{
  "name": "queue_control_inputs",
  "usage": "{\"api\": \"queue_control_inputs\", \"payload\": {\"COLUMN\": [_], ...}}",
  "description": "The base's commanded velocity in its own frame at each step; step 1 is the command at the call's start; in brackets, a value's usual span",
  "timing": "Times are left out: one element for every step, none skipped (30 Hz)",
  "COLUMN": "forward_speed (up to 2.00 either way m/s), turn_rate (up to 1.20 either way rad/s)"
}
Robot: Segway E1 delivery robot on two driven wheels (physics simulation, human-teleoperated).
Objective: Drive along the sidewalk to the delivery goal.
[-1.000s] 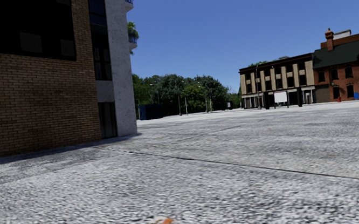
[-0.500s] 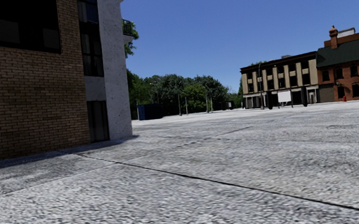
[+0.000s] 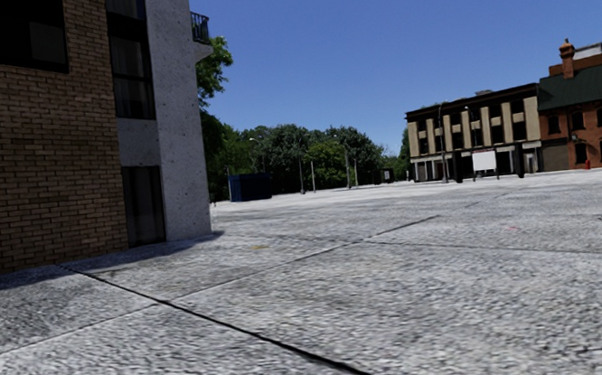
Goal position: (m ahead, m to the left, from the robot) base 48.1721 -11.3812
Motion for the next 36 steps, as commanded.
{"api": "queue_control_inputs", "payload": {"forward_speed": [1.9, 1.9, 1.9, 1.9, 1.9, 1.9, 1.9, 1.9, 1.9, 1.9, 1.9, 1.9, 1.9, 1.9, 1.91, 1.91, 1.91, 1.93, 1.94, 1.94, 1.94, 1.94, 1.94, 1.94, 1.94, 1.95, 1.95, 1.95, 1.96, 1.99, 1.99, 2.0, 2.0, 2.0, 2.0, 2.0], "turn_rate": [0.0, 0.0, 0.0, 0.0, 0.0, 0.0, 0.0, 0.0, 0.0, 0.0, 0.0, 0.0, 0.0, 0.0, 0.0, 0.0, 0.0, 0.0, 0.0, 0.0, 0.0, 0.0, 0.0, 0.0, 0.0, 0.0, 0.0, 0.0, 0.0, 0.0, 0.0, 0.0, 0.0, 0.0, 0.0, 0.0]}}
